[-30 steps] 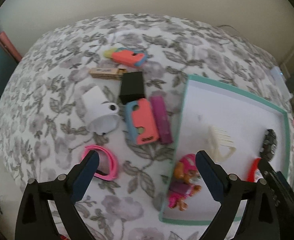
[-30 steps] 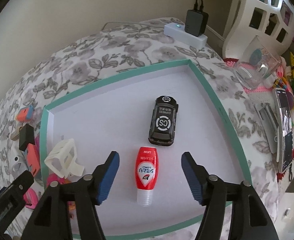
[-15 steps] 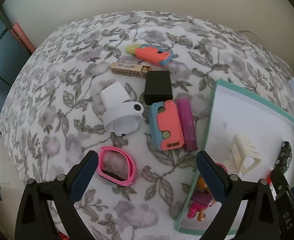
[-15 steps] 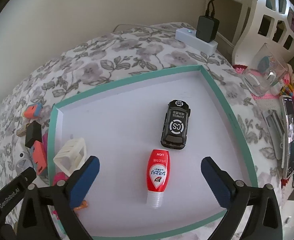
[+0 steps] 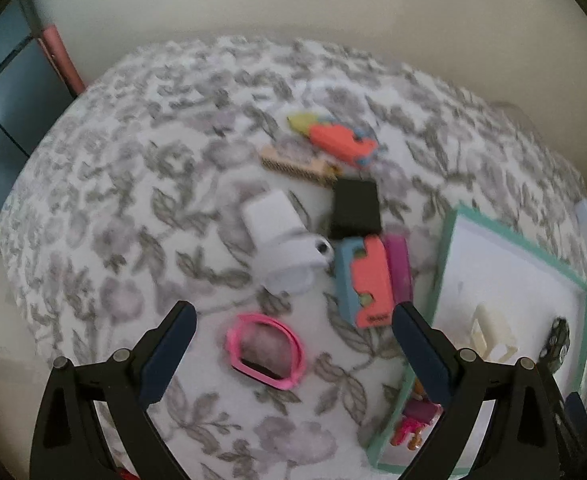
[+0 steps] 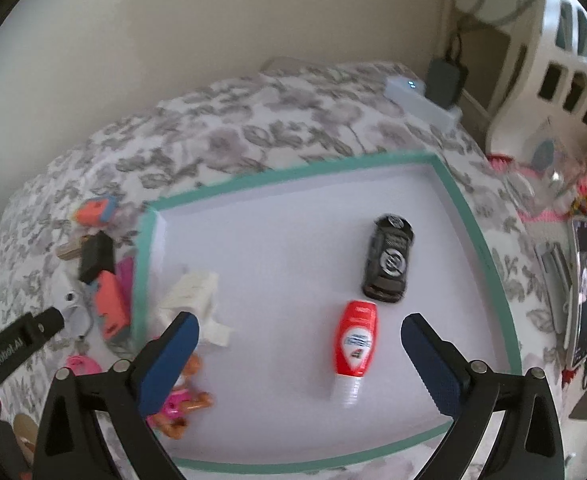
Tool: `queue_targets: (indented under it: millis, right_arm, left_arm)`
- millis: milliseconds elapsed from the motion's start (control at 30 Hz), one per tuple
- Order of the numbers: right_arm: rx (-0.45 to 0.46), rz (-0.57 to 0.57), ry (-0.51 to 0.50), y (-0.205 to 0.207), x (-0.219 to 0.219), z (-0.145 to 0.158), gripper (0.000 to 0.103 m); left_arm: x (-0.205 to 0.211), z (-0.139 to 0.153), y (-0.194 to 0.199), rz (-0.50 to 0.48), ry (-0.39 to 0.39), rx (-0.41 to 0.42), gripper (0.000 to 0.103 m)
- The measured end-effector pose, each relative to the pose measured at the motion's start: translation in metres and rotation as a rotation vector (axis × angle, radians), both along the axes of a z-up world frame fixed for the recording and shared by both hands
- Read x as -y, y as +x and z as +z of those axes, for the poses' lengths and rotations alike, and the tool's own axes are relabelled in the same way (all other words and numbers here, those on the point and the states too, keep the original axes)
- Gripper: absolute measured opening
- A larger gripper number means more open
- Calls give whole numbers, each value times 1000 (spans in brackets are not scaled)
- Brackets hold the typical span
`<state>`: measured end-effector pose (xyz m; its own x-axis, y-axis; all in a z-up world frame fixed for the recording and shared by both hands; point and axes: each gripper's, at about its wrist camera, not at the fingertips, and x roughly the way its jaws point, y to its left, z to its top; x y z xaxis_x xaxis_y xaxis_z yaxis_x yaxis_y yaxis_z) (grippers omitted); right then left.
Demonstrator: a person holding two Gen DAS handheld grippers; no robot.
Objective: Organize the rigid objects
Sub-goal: 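Move both open tools back over the remaining toys beside the tray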
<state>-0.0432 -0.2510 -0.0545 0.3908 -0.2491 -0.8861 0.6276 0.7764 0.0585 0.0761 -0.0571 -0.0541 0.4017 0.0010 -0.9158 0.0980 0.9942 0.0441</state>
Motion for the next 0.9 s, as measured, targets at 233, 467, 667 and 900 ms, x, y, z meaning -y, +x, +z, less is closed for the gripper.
queue_targets:
  millis: [233, 467, 667, 900]
  right_arm:
    - [80, 135, 12, 20, -46, 22, 103]
    - [69, 249, 46, 38, -81, 14, 103]
    - [38, 303, 63, 46, -98, 2, 103]
    - [3, 337, 68, 51, -109, -9, 103]
  left_arm:
    - [-30, 20, 6, 46, -19, 49, 98]
    - [-55, 21, 7, 38, 0, 50, 99]
    - [-87, -2, 9, 53, 41, 14, 98]
    - [-95, -31, 10, 35, 6, -89, 98]
